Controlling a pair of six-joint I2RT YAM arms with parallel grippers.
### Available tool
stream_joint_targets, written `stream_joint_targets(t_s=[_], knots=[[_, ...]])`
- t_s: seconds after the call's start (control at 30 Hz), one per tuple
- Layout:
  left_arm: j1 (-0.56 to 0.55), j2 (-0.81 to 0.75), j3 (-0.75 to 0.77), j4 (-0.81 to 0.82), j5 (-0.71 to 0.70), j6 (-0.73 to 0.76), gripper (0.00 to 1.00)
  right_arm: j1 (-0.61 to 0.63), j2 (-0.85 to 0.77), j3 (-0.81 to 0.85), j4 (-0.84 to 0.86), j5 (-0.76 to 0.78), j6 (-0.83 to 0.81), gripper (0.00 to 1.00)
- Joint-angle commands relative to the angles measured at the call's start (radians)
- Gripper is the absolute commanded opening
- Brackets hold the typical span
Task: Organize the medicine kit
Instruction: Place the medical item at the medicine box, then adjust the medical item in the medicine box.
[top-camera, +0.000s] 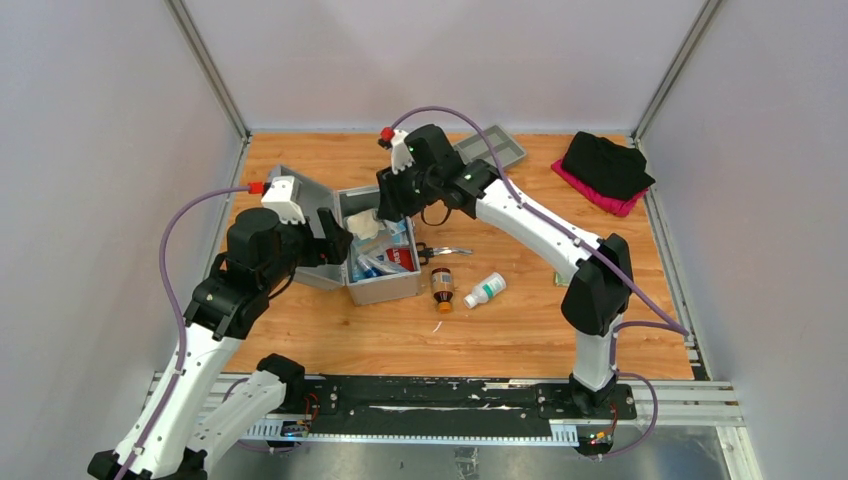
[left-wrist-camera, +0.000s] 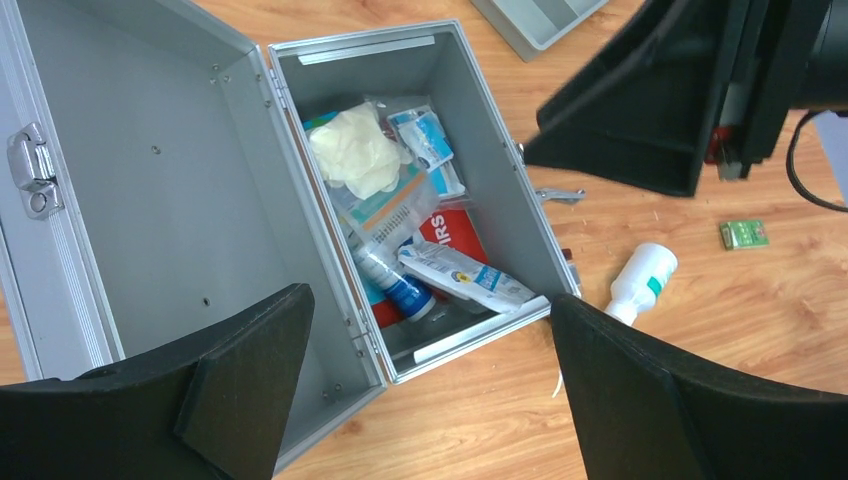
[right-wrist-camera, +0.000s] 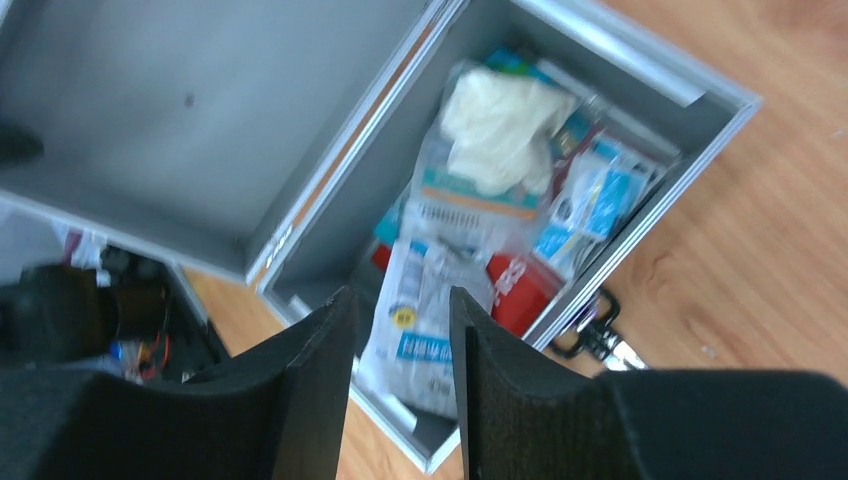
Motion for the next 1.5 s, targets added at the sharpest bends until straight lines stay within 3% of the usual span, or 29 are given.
stream_joint_targets(t_s=[0.0,0.5,0.73,1.0,1.47], knots=[[0.001,-0.012,-0.007,-0.014,-0.023,0.016,0.95,0.009,-0.006,-0.019,-0.229,-0.176,-0.145,0.43],[0.001,-0.033,-0.007,-0.017,-0.051,0.010,0.95,0.073,0.033,-0.083,-0.262,-0.227,-0.161,0.48],[0.001,-0.031,-0.009,-0.016,-0.046,0.010,0.95,0.088,0.062,-0.079,-0.281,-0.260,-0.189,0.48],[0.001,-0.027,-0.003,-0.011,-0.036,0.005,0.95,0.100,0.090,-0.063,-0.323,-0.198,-0.223,0.44],[0.001,-0.022,-0.007,-0.004,-0.035,0.008,0.95,0.101,0.107,-0.037,-0.323,-0.161,-0.216,0.09]])
